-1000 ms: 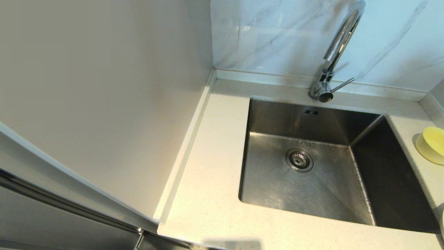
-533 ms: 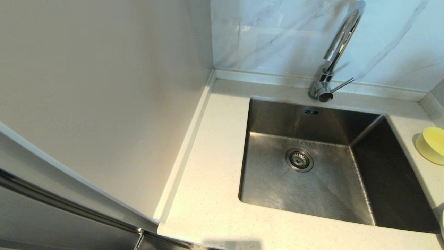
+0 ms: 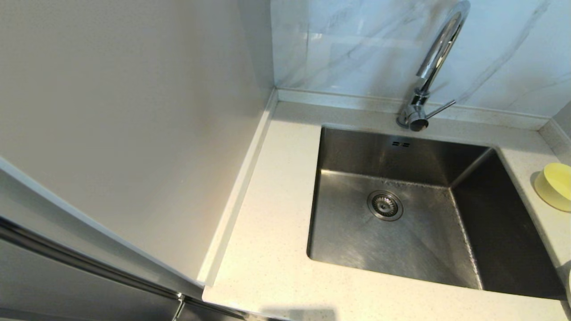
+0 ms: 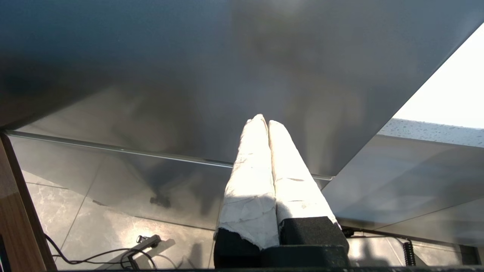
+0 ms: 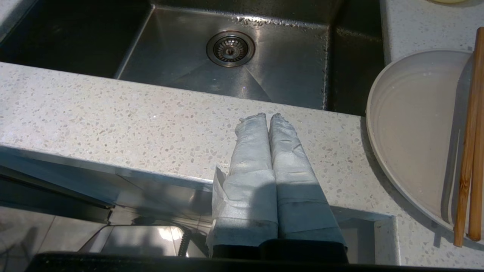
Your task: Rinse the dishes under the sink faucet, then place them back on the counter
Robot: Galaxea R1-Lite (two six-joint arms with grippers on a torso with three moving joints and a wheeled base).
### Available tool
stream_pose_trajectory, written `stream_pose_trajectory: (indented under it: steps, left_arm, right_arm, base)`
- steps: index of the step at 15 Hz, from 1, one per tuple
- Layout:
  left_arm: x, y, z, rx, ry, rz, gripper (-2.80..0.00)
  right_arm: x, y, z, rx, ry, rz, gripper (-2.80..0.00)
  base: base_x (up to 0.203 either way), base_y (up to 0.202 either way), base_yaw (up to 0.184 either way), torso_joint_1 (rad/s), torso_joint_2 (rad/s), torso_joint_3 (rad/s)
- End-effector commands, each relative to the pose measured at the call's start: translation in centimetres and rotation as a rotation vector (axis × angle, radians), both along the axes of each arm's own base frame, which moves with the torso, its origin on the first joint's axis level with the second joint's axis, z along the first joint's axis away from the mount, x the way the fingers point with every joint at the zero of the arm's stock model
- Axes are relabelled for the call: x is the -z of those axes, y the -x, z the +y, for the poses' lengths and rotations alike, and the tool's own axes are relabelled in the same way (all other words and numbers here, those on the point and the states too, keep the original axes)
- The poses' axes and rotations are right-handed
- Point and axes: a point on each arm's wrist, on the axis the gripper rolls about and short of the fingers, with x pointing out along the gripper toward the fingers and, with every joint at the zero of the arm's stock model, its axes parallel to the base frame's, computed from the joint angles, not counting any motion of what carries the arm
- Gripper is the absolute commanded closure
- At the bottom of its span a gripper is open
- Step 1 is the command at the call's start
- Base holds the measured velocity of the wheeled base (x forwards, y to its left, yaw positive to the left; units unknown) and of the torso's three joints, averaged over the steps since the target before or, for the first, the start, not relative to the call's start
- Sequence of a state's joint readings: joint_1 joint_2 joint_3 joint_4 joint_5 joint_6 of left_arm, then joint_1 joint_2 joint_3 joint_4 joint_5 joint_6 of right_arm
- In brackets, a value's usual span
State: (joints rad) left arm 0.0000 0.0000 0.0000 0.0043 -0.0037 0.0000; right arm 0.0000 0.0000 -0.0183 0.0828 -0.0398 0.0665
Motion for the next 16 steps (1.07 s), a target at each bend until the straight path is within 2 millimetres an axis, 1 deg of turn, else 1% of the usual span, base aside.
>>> stream_pose_trajectory:
  steps: [1, 16]
  left_arm:
    - [0.0, 0.0, 0.0, -0.001, 0.0, 0.0, 0.0]
    - [0.0, 0.0, 0.0, -0.001, 0.0, 0.0, 0.0]
  right_arm:
    - [0.01, -0.01, 0.0, 0.0, -0.001, 0.003, 0.0]
    - [0.01, -0.01, 0.0, 0.0, -0.001, 0.003, 0.0]
  base:
    - [0.0, 0.0, 0.0, 0.0, 0.0, 0.0]
    - [0.0, 0.0, 0.0, 0.0, 0.0, 0.0]
